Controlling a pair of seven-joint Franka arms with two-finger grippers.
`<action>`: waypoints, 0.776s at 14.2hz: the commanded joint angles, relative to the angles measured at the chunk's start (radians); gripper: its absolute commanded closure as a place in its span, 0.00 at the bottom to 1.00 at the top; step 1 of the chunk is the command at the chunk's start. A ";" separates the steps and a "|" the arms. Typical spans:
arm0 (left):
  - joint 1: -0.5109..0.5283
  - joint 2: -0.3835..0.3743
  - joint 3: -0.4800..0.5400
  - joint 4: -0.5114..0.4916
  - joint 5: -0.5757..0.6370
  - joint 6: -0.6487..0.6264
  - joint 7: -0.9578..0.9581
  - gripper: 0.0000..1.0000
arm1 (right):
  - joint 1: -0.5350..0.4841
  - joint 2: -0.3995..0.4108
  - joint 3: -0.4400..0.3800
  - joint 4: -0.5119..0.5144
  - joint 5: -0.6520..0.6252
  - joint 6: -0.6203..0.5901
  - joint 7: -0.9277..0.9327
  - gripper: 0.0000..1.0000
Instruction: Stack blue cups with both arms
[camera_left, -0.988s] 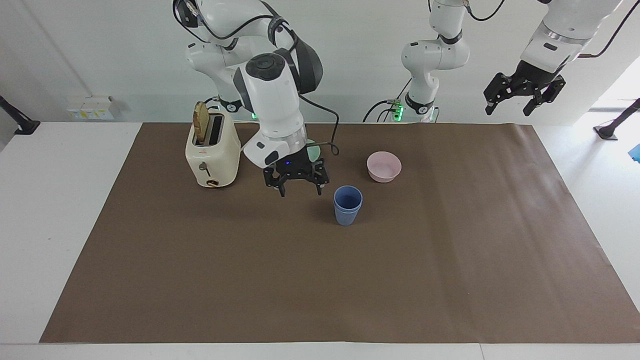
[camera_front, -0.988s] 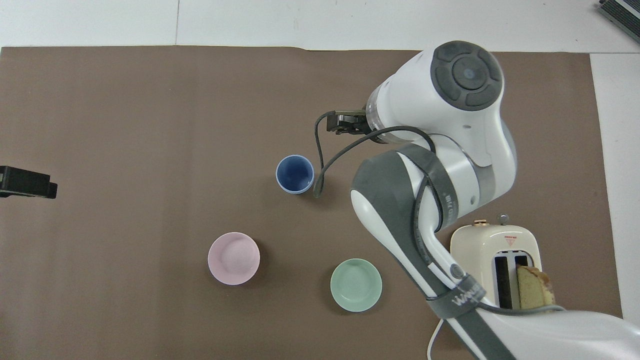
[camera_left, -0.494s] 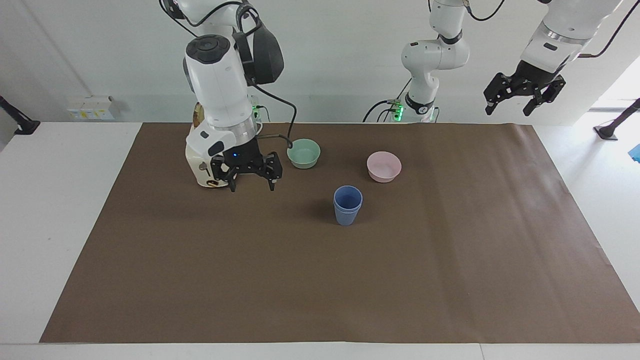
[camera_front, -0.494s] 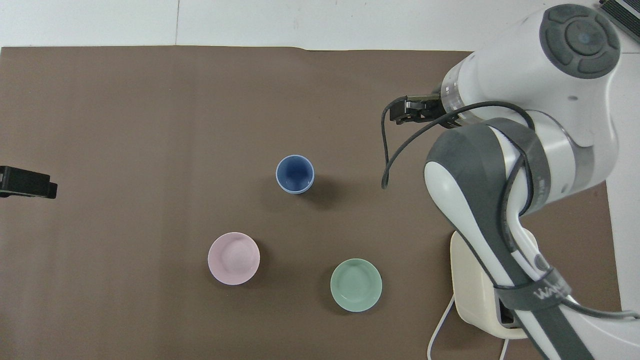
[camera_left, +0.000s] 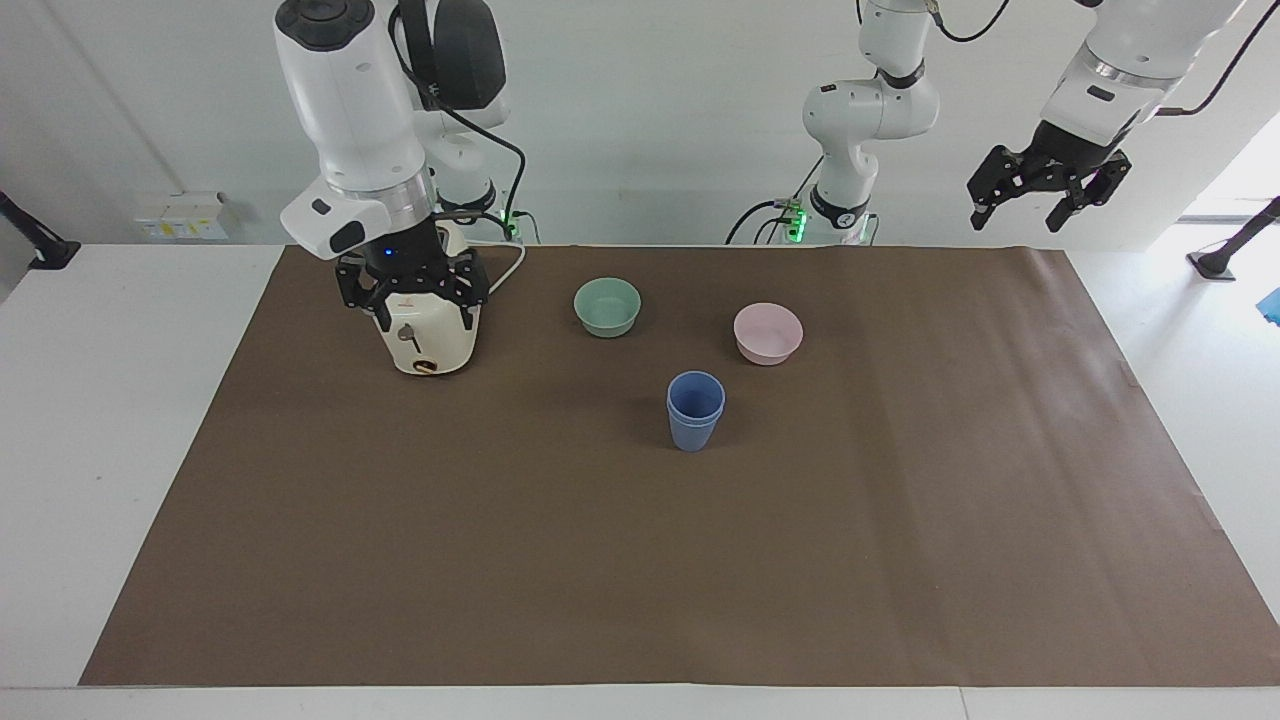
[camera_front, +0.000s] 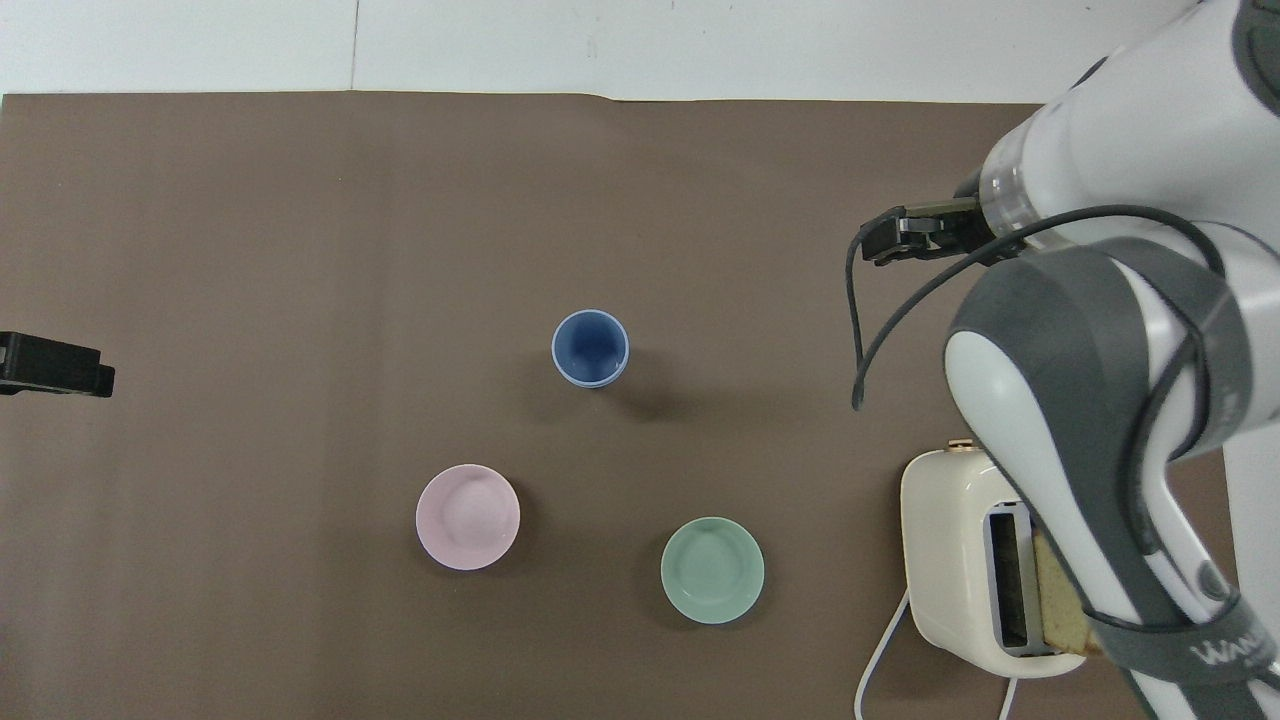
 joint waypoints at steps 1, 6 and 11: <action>0.011 0.001 -0.004 0.010 0.006 -0.018 0.005 0.00 | -0.021 -0.033 -0.014 0.005 -0.015 -0.055 -0.057 0.00; 0.011 0.000 -0.004 0.010 0.006 -0.018 0.005 0.00 | -0.023 -0.042 -0.034 0.050 -0.017 -0.161 -0.074 0.00; 0.009 0.000 -0.004 0.010 0.006 -0.018 0.005 0.00 | -0.040 -0.054 -0.047 0.050 -0.008 -0.163 -0.113 0.00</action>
